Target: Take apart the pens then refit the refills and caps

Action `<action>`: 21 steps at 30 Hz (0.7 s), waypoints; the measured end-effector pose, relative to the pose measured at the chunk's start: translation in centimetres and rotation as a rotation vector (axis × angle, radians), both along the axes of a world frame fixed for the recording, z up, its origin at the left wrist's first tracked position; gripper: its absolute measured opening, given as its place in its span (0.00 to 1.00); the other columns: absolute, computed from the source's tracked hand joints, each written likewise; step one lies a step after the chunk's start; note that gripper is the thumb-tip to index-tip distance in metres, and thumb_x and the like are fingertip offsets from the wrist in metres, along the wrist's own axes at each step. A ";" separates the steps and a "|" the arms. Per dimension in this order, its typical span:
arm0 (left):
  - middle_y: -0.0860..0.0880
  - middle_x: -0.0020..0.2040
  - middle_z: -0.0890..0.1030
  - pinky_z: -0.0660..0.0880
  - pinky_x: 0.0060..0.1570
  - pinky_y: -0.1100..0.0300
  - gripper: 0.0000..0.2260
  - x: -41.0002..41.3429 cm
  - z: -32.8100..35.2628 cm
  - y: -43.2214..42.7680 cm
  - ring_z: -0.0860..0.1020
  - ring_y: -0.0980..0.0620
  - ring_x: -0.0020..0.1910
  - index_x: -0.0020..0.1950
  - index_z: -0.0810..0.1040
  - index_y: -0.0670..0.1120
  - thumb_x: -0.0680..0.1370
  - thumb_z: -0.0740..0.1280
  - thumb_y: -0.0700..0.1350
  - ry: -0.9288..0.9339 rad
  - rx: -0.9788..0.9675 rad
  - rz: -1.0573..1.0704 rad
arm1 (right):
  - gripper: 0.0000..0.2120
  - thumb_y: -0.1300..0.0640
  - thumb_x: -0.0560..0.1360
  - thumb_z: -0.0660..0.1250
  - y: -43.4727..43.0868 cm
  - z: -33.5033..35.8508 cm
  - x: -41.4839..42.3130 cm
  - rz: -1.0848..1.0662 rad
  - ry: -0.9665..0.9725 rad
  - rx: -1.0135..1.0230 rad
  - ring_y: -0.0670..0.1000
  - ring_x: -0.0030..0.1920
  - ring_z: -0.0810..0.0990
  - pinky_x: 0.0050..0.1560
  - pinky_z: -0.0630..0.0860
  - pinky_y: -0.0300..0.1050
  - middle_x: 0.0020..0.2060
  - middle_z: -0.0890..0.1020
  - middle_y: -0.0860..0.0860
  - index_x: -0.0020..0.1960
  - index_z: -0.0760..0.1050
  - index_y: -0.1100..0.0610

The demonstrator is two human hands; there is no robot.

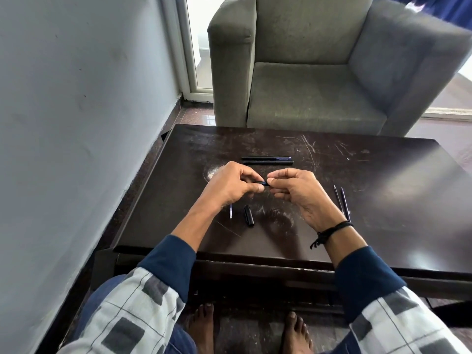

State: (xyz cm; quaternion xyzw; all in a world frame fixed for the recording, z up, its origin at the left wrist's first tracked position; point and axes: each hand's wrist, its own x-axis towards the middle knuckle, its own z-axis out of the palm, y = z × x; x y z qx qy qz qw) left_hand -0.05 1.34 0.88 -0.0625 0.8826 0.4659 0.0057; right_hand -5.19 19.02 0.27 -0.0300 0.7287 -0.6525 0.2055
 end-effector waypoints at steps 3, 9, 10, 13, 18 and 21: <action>0.51 0.34 0.85 0.77 0.51 0.57 0.06 0.0 -0.1 0.0 0.83 0.59 0.36 0.50 0.87 0.51 0.73 0.78 0.47 0.008 -0.003 -0.007 | 0.01 0.63 0.75 0.75 -0.2 -0.1 0.1 -0.009 0.001 -0.005 0.47 0.37 0.83 0.42 0.80 0.39 0.38 0.86 0.52 0.46 0.83 0.59; 0.50 0.34 0.85 0.75 0.48 0.58 0.04 0.1 0.1 0.0 0.81 0.60 0.35 0.49 0.87 0.52 0.75 0.77 0.48 0.010 -0.008 0.003 | 0.04 0.65 0.74 0.75 0.1 0.1 -0.2 -0.065 0.008 -0.029 0.49 0.40 0.84 0.40 0.79 0.38 0.40 0.86 0.55 0.47 0.83 0.60; 0.50 0.34 0.85 0.75 0.48 0.58 0.04 0.1 0.1 0.0 0.81 0.60 0.35 0.49 0.87 0.52 0.75 0.77 0.48 0.010 -0.010 0.004 | 0.04 0.65 0.74 0.75 0.2 0.2 -0.3 -0.070 0.004 -0.030 0.50 0.41 0.85 0.41 0.80 0.39 0.42 0.87 0.56 0.48 0.83 0.60; 0.51 0.34 0.85 0.77 0.52 0.55 0.03 0.1 0.2 0.1 0.82 0.59 0.36 0.48 0.87 0.53 0.75 0.76 0.49 0.012 -0.016 0.009 | 0.05 0.66 0.73 0.74 0.2 0.2 -0.4 -0.083 -0.002 -0.044 0.51 0.42 0.86 0.42 0.80 0.39 0.44 0.87 0.58 0.49 0.83 0.60; 0.51 0.36 0.86 0.79 0.58 0.49 0.02 0.0 0.1 0.0 0.85 0.53 0.41 0.48 0.86 0.53 0.76 0.76 0.50 -0.003 -0.018 0.019 | 0.07 0.68 0.72 0.74 0.3 0.1 -0.4 -0.123 -0.005 -0.085 0.50 0.42 0.85 0.44 0.79 0.41 0.42 0.87 0.57 0.49 0.83 0.61; 0.51 0.37 0.86 0.79 0.59 0.48 0.02 0.0 0.0 0.0 0.85 0.52 0.41 0.47 0.85 0.53 0.77 0.75 0.49 -0.012 -0.024 0.007 | 0.08 0.68 0.72 0.74 0.5 0.2 -0.6 -0.159 -0.024 -0.109 0.50 0.42 0.84 0.45 0.80 0.41 0.41 0.86 0.56 0.50 0.83 0.61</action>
